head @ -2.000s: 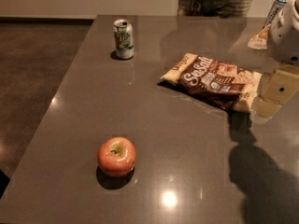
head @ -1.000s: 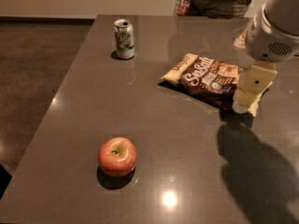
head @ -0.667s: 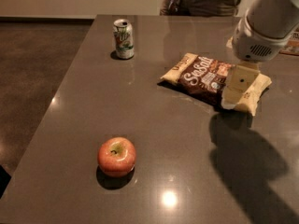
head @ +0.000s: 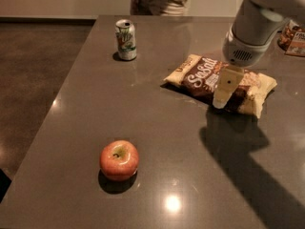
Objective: Pick brown chip bag
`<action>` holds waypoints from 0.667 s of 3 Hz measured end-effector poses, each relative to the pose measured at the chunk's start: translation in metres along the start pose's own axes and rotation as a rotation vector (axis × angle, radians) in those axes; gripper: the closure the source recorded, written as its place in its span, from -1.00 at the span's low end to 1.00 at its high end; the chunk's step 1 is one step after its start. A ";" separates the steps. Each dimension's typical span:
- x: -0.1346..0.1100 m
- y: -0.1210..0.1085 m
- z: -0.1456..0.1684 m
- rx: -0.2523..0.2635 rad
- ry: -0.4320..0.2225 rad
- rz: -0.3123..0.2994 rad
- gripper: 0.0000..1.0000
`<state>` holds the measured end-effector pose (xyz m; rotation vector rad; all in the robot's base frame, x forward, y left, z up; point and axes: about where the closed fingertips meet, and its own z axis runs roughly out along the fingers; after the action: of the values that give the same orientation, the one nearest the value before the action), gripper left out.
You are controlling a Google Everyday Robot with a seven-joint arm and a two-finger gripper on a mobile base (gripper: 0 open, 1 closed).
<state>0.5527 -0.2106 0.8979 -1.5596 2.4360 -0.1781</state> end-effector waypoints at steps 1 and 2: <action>0.000 -0.016 0.029 -0.026 0.051 0.081 -1.00; -0.003 -0.028 0.048 -0.043 0.071 0.127 -1.00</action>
Offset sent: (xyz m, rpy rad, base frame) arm 0.0466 -0.0107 -0.0473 -0.0125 0.0938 -0.1731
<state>0.5913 -0.2185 0.8588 -1.4333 2.6006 -0.1613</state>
